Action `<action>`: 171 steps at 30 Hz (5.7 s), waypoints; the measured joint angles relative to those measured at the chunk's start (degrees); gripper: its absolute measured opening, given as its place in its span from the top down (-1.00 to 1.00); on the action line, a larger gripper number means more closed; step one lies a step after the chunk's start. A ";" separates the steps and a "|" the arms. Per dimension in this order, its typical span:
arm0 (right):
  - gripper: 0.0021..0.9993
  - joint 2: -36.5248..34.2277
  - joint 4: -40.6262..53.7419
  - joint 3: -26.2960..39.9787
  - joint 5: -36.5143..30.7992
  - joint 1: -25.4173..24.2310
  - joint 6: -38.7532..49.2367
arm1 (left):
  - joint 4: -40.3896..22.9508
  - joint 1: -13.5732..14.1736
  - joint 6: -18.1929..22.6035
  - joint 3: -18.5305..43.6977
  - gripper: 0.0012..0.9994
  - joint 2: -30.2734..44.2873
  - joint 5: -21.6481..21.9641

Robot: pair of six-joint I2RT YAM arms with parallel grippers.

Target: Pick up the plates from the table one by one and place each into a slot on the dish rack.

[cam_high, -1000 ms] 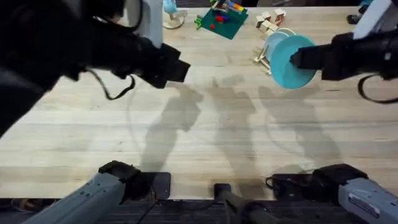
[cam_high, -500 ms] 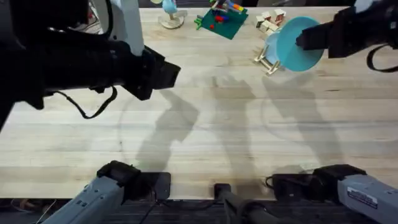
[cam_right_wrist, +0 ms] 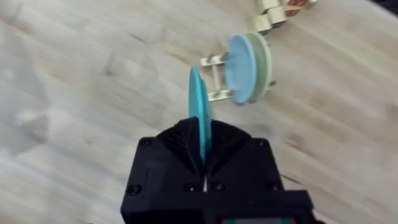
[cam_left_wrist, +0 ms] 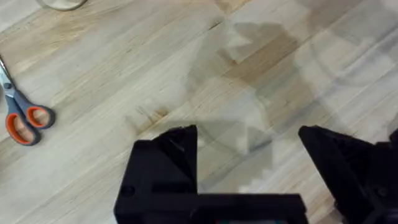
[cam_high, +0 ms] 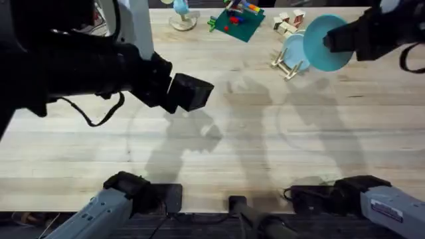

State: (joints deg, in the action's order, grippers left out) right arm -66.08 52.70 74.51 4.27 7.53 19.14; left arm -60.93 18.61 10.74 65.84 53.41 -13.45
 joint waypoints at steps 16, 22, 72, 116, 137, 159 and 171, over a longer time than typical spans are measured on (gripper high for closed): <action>0.94 -6.75 -3.40 7.19 -3.65 -8.01 6.88 | 0.00 0.00 0.02 0.00 -0.99 0.00 0.00; 0.94 -13.13 -3.49 12.67 -1.65 -9.14 9.13 | 0.00 0.00 0.00 0.00 -0.99 0.00 0.00; 0.94 -27.20 4.23 17.25 7.58 -6.54 14.81 | -1.27 0.00 0.00 0.00 -0.99 0.00 0.01; 0.94 -37.38 -0.98 17.27 2.96 -4.52 16.28 | -1.55 0.00 0.00 0.00 -0.99 0.00 0.01; 0.76 -38.66 -0.58 17.36 2.85 -4.26 16.29 | -2.54 0.00 0.00 -0.02 -0.99 0.00 0.02; 0.70 -34.99 0.31 17.36 2.74 -3.93 15.33 | -2.55 0.00 0.00 0.00 -0.99 0.00 0.02; -0.81 -21.11 11.53 17.97 1.62 -3.93 11.85 | -2.55 0.00 0.00 0.00 -0.99 0.00 0.02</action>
State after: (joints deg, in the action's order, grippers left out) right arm -87.19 64.23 92.49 5.89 3.60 30.99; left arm -63.48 18.61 10.74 65.84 53.41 -13.43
